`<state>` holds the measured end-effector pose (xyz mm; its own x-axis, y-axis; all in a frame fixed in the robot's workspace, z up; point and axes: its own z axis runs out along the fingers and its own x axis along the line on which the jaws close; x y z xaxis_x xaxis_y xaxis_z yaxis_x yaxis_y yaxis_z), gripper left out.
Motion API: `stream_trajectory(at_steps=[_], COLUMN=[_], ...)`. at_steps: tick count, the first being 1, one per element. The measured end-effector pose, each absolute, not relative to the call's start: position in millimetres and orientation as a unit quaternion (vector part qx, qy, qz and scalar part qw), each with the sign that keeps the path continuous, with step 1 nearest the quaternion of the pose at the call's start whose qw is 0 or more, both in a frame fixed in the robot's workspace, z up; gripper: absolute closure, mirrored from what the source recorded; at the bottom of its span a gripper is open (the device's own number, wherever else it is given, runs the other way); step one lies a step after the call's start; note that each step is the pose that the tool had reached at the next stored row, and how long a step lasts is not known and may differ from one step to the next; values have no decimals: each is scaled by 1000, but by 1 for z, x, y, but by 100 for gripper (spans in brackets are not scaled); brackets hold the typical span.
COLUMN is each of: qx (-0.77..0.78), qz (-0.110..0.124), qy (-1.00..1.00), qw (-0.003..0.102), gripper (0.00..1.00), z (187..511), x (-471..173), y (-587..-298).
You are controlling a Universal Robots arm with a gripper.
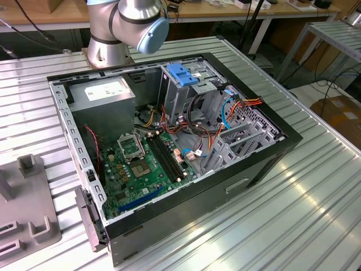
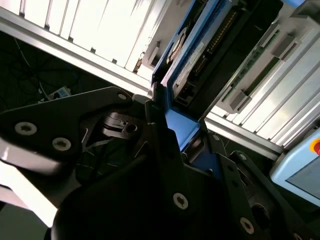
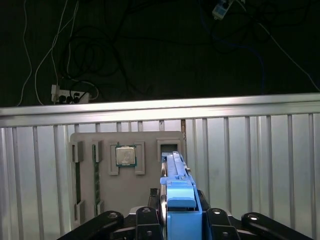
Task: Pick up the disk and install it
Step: 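Pick up the disk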
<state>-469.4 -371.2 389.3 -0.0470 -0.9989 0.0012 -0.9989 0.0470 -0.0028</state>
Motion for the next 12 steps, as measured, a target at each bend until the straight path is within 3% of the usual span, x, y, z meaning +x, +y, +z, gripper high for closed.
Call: stream_trajectory(at_steps=[12], qx=[-690], qz=[-1], qy=[724], qw=[1], gripper=[63], z=[402], x=[-469], y=[-371])
